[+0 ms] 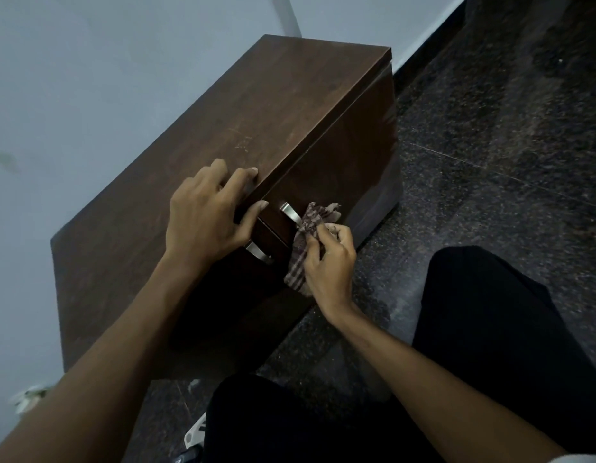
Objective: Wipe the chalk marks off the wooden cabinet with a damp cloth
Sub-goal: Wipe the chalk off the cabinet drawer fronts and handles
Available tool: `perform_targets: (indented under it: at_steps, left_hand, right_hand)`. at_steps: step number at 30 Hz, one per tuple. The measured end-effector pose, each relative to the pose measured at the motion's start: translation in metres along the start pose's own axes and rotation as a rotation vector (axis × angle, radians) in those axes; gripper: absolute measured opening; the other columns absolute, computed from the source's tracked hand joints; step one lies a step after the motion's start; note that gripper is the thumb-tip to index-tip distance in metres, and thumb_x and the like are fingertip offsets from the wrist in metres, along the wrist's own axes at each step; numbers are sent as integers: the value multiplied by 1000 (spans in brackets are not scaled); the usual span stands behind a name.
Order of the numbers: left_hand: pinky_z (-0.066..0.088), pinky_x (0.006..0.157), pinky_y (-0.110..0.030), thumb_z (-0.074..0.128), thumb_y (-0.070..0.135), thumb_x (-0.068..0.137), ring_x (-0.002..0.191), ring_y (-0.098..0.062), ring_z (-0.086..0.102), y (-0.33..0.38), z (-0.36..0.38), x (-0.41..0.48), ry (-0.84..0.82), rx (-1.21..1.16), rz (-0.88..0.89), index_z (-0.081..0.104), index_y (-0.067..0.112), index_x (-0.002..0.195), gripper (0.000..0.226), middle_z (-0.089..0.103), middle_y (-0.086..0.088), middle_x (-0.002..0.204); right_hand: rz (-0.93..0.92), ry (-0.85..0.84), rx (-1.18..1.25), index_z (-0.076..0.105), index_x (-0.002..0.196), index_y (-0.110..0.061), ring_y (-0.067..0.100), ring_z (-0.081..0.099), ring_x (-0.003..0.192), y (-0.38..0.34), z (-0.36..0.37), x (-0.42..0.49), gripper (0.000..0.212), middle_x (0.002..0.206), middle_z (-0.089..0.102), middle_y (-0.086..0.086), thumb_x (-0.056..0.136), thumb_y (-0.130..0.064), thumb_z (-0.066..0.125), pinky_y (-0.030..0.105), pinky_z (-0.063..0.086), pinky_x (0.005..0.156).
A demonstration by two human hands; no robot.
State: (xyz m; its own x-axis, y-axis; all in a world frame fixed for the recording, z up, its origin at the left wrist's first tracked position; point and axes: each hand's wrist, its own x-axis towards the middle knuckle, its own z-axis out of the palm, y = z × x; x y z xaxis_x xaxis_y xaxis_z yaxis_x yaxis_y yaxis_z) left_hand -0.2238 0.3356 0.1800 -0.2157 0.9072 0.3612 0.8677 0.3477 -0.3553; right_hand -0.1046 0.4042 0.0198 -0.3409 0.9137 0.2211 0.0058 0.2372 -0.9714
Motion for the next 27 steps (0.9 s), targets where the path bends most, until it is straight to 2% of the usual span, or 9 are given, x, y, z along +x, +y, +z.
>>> perform_targets:
  at_steps: [3, 6, 9, 11, 12, 16, 21, 24, 27]
  left_hand:
    - [41, 57, -38, 62, 49, 94, 71, -24, 46, 0, 0, 0, 8, -1, 2, 63, 11, 120, 46, 49, -8, 89]
    - [37, 57, -35, 62, 49, 94, 71, -22, 44, 0, 0, 1, 7, 6, 9, 63, 11, 121, 46, 48, -9, 89]
    - [34, 57, -34, 63, 48, 94, 71, -23, 45, -1, 1, 1, 6, 16, 11, 63, 11, 121, 46, 49, -9, 89]
    - [36, 57, -34, 65, 46, 93, 71, -24, 47, -1, 1, 1, 13, 16, 10, 64, 11, 120, 45, 50, -9, 90]
    - [38, 57, -35, 65, 46, 92, 71, -25, 48, -1, 1, 0, 16, 14, 9, 64, 11, 120, 44, 50, -10, 90]
    - [37, 57, -34, 65, 46, 92, 71, -25, 47, 0, 0, 0, 15, 7, 5, 64, 12, 120, 45, 50, -9, 89]
    - [39, 61, -36, 67, 48, 91, 75, -23, 47, -2, 1, -1, 18, -62, -26, 65, 14, 121, 45, 48, -6, 90]
    - [43, 62, -39, 66, 50, 91, 76, -23, 47, -3, 0, 0, 12, -80, -29, 64, 14, 121, 47, 48, -7, 91]
    - [44, 63, -40, 65, 51, 91, 77, -24, 47, -3, 0, 0, 2, -84, -34, 63, 14, 122, 48, 49, -8, 92]
  right_hand:
    - [-33, 27, -9, 65, 122, 6, -11, 47, 95, -4, -1, 4, 30, 107, 50, 4, 92, 3, 64, 1, 43, 79]
    - [-204, 53, -11, 66, 123, 3, -7, 44, 97, -15, -4, 9, 33, 107, 52, 9, 90, 4, 66, 1, 41, 86]
    - [-358, -25, -37, 65, 126, -2, 12, 55, 98, -22, -3, 22, 34, 107, 53, 12, 92, -2, 64, 23, 55, 83]
    - [-417, -60, -131, 66, 126, -4, 25, 58, 89, -23, -1, 29, 33, 102, 52, 13, 94, -8, 62, 40, 58, 76]
    - [-439, -66, -186, 65, 127, -4, 26, 57, 84, -23, -1, 30, 33, 99, 51, 12, 94, -10, 61, 44, 57, 73]
    - [-469, -92, -225, 61, 131, -4, 22, 55, 74, -15, -4, 23, 36, 97, 51, 12, 96, -6, 61, 34, 55, 56]
    - [-285, -69, -47, 67, 118, 4, 5, 51, 69, 7, -11, 11, 26, 96, 49, -3, 92, 2, 64, 12, 48, 55]
    - [-201, -130, -66, 70, 112, 5, 5, 52, 77, 19, -16, 17, 22, 98, 53, 3, 91, 2, 66, 14, 50, 62]
    - [-220, -106, -24, 68, 121, 0, 10, 57, 87, 10, -16, 20, 30, 104, 57, 11, 90, 1, 67, 17, 55, 73]
